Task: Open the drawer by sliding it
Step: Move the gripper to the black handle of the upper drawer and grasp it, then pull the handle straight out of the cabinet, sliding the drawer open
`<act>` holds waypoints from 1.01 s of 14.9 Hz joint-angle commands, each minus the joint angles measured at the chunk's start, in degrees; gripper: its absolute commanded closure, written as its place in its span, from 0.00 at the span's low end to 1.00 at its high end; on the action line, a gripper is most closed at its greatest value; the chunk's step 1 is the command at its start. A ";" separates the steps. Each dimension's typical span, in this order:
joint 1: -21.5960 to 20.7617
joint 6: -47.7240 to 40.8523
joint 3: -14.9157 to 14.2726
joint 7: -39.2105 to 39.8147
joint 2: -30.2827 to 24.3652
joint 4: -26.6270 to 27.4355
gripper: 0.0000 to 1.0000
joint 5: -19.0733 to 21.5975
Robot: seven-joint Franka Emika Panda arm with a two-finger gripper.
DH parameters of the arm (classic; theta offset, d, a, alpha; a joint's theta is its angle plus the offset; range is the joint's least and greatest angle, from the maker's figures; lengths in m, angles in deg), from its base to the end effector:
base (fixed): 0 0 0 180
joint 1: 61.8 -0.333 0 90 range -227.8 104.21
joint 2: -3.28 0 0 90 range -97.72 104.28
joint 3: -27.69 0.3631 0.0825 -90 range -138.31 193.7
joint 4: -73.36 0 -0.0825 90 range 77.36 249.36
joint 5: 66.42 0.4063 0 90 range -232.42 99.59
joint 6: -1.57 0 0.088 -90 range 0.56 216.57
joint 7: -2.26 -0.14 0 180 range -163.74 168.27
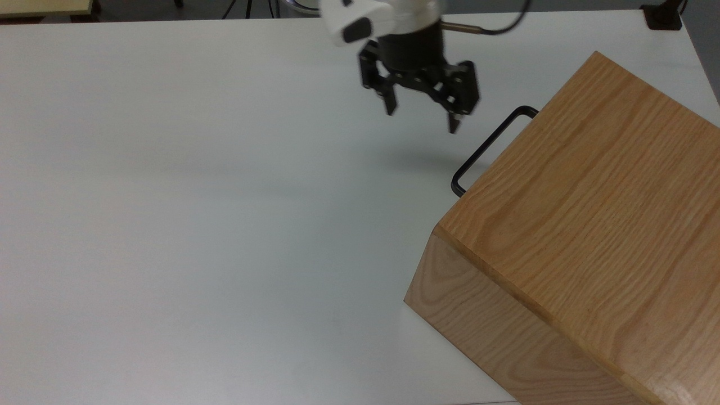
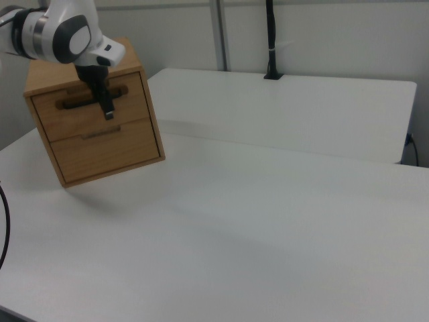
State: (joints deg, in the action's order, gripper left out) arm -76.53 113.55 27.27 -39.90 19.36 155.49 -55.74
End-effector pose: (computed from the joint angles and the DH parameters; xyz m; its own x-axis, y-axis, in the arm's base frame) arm 0.6861 0.1942 0.5693 0.8556 -0.5152 0.0500 -0.4812 -0.8273 -0.2900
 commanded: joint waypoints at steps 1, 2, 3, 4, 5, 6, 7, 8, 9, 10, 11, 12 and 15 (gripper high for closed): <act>-4.86 5.77 -3.27 -5.82 1.14 0.49 0.06 3.64; -5.21 6.74 -3.27 -5.83 1.32 0.49 0.13 4.09; -5.48 7.10 -3.27 -5.83 1.58 0.49 0.21 4.18; -5.83 7.37 -3.27 -5.83 2.19 0.49 0.31 4.18; -5.92 7.46 -3.27 -5.83 2.55 0.49 0.42 4.18; -5.92 7.63 -3.27 -5.74 2.73 0.49 0.53 4.18; -6.01 7.89 -3.27 -5.56 2.99 0.58 0.65 4.18; -6.18 7.98 -3.27 -5.56 3.08 0.58 0.73 4.18; -6.53 7.99 -3.27 -5.56 3.08 0.58 0.74 4.18; -6.71 8.07 -3.27 -5.65 3.08 0.49 0.74 4.26; -6.71 8.51 -3.27 -5.65 3.08 0.40 0.76 4.27; -6.71 8.95 -3.27 -5.65 3.08 0.40 0.83 4.27; -6.80 9.04 -3.27 -5.30 2.82 0.40 1.00 4.18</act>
State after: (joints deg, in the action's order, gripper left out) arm -82.16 122.23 25.41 -45.41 22.64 155.29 -52.04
